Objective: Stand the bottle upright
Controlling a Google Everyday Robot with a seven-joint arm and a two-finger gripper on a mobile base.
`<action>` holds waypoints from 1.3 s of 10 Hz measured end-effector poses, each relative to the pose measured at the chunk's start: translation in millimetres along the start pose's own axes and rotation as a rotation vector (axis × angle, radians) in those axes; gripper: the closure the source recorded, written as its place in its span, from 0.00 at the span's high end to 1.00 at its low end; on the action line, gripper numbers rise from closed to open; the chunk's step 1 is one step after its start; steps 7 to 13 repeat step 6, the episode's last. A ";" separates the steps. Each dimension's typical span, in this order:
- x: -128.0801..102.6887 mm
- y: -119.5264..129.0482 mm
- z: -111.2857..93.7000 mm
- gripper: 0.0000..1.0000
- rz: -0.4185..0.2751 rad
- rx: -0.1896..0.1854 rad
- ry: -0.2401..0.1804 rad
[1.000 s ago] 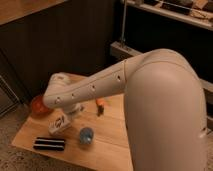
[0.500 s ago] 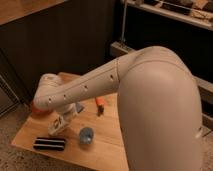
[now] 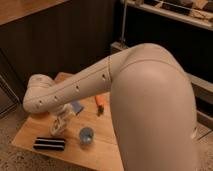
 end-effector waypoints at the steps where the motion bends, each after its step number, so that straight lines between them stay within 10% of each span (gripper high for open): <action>1: -2.7 -0.7 -1.2 0.35 -0.009 0.001 0.011; 13: -13.2 -11.6 -3.8 0.35 -0.040 0.006 0.067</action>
